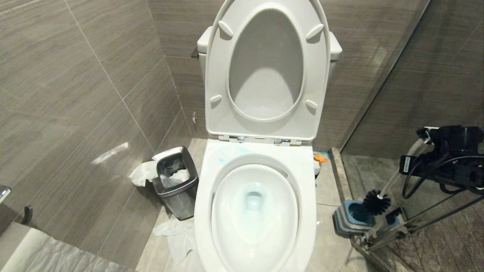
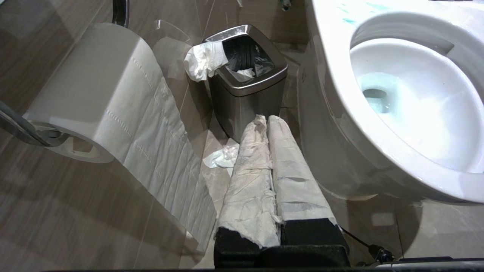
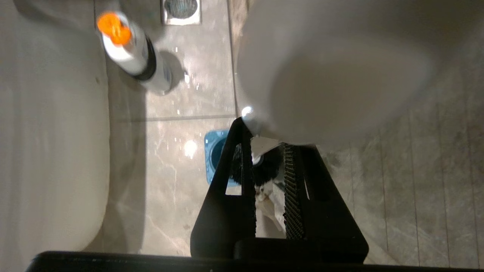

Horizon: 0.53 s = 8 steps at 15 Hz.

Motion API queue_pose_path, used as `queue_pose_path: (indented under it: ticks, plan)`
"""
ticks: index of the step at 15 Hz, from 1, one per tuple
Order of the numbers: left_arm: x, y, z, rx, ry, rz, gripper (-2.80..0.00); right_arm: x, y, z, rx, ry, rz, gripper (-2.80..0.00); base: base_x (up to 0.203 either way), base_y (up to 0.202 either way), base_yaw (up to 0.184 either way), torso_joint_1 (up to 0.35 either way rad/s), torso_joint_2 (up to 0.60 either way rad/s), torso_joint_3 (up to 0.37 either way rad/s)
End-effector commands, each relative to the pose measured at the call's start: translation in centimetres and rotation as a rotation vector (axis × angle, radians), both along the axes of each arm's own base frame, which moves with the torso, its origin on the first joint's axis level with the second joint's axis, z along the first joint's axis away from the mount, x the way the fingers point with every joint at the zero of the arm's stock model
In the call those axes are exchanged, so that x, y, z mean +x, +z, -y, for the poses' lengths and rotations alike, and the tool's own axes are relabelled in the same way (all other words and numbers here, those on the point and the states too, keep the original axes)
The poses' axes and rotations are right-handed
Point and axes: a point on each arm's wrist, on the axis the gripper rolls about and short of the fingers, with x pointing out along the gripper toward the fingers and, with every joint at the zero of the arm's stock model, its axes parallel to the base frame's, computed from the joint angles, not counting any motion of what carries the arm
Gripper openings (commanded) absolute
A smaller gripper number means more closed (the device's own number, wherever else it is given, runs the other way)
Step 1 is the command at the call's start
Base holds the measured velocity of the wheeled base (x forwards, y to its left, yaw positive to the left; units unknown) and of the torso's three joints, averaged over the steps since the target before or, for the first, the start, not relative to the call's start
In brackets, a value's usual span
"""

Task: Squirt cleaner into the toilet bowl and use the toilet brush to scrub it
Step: Put the toilet brush back

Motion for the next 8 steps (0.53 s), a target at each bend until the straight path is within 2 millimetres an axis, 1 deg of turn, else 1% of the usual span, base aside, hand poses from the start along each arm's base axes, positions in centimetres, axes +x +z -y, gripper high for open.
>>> queue_pose_path:
  ticks: [1,8]
  plan:
    - [0.0,0.0,0.0,-0.001,0.000,-0.002,-2.80,1.2,-2.1,-0.1,0.009,0.011,-0.044,-2.80,0.000,0.000,0.000,0.000,0.00,0.000]
    - [0.0,0.0,0.0,-0.001,0.000,-0.002,-2.80,2.8,-5.0,-1.1,0.008,0.043,-0.053,-2.80,0.000,0.000,0.000,0.000,0.00,0.000]
